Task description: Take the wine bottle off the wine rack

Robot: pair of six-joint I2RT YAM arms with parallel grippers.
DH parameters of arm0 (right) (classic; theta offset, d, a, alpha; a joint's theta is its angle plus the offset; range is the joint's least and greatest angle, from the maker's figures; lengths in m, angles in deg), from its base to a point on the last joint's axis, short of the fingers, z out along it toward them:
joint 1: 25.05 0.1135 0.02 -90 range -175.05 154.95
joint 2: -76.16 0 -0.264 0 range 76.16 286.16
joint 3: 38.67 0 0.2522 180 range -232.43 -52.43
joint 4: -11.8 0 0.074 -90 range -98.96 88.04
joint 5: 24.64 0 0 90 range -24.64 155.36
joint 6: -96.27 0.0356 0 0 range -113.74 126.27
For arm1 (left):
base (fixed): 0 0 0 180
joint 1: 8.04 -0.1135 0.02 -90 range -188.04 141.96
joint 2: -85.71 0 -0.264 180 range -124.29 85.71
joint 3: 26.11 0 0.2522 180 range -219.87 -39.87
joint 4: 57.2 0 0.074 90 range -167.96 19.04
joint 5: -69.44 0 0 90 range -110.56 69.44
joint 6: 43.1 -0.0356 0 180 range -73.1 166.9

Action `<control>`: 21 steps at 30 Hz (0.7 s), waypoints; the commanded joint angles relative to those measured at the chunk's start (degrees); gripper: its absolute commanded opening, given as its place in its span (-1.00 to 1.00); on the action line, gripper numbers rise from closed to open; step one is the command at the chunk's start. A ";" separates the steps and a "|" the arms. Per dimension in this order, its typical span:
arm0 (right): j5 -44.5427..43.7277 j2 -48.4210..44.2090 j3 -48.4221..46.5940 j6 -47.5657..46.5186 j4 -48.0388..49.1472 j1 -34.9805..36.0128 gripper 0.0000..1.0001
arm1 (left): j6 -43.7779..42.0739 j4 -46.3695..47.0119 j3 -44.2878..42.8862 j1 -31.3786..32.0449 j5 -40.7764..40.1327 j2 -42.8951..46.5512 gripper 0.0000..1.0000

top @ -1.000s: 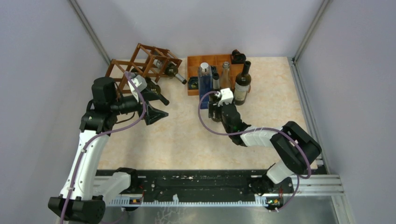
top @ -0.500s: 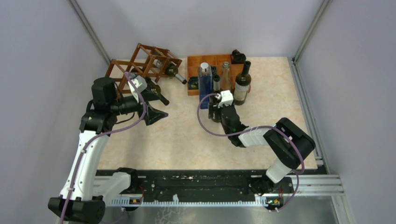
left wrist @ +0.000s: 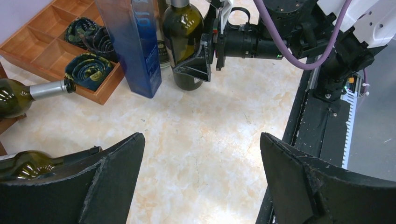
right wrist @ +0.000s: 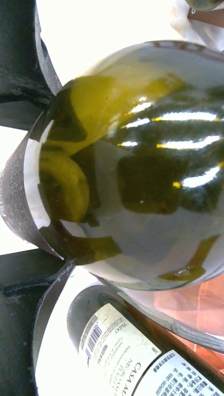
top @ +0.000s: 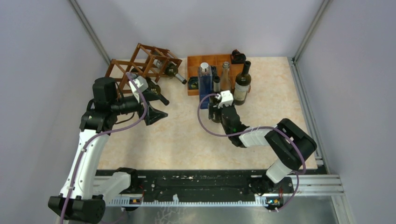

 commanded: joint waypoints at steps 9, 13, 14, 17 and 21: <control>2.05 -10.14 -0.38 3.05 -6.15 -0.10 0.97 | -5.47 -5.40 -4.35 0.16 -1.74 -3.27 0.97; 1.65 -11.23 1.07 2.98 -5.93 0.27 0.97 | -6.24 -5.57 -4.72 0.17 -2.06 -3.60 0.97; 1.40 -11.35 1.24 3.10 -6.04 0.26 0.97 | -6.22 -5.58 -4.73 0.18 -1.91 -3.49 0.97; 1.32 -12.63 0.89 3.80 -7.83 0.30 0.97 | -6.16 -5.65 -4.85 0.18 -1.70 -3.44 0.97; 1.44 -14.27 -0.45 3.96 -10.76 0.37 0.97 | -6.20 -5.67 -4.90 0.18 -1.71 -3.65 0.97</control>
